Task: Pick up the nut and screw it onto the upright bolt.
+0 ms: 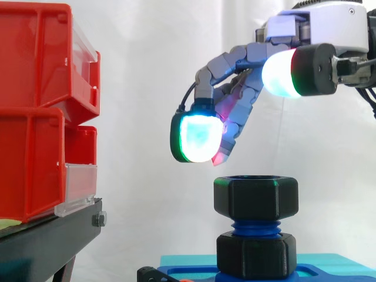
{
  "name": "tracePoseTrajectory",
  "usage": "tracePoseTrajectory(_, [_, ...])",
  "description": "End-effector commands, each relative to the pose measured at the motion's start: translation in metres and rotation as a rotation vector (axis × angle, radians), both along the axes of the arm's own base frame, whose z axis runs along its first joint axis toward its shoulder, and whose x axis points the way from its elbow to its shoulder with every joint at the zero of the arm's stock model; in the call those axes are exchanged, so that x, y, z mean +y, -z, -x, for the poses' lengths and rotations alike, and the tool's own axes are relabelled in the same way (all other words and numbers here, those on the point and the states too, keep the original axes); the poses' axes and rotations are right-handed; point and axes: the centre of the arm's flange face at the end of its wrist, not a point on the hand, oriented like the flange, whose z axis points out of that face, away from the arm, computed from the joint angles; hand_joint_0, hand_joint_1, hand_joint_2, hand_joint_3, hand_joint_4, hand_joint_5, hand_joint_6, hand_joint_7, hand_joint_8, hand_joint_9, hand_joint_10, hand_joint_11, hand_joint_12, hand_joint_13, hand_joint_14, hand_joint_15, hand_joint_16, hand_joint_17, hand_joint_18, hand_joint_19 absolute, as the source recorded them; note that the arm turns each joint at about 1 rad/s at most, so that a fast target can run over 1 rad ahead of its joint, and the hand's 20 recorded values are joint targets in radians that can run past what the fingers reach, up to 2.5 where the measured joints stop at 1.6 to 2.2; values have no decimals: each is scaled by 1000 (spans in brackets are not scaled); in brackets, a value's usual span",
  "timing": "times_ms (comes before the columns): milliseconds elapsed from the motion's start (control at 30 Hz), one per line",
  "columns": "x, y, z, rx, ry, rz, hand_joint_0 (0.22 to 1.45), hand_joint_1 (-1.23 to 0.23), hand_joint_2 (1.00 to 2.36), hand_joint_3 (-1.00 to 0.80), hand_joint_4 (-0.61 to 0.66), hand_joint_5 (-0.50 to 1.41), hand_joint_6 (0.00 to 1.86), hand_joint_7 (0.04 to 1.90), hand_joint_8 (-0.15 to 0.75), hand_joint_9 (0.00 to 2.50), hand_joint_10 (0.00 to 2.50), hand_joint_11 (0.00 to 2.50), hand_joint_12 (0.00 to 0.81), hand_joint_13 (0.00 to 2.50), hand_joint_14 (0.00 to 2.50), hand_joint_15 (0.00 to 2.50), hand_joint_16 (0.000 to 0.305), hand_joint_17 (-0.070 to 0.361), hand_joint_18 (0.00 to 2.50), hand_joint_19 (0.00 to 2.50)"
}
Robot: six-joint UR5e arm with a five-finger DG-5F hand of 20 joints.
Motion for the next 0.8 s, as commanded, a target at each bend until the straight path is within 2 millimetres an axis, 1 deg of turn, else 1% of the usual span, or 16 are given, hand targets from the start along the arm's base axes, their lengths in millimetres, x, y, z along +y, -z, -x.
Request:
tracePoseTrajectory(0, [5,-1,-1,-2,-5,-1,461,-116,1000,-500,243,-90,503,828,277,978,0,0,305,686,0,4,38,86,455,74])
tracePoseTrajectory(133, [13,1,-1,5,-13,0,459,-108,1000,-500,233,-93,503,789,276,955,0,0,307,665,1,0,39,88,436,69])
tracePoseTrajectory(233, [19,9,1,21,-13,0,459,-103,1000,-500,228,-93,503,773,276,943,0,0,308,652,0,0,39,88,428,69])
tracePoseTrajectory(300, [24,20,4,41,-11,-6,459,-101,1000,-500,224,-93,503,770,276,938,0,0,308,648,2,0,39,89,421,69])
tracePoseTrajectory(400, [26,25,4,45,-14,-14,459,-99,1000,-500,220,-92,503,769,273,936,0,0,308,645,1,0,39,89,416,65])
tracePoseTrajectory(767, [29,25,4,42,-17,-17,460,-96,1000,-500,217,-85,503,806,278,937,0,0,307,642,0,0,39,88,415,72])
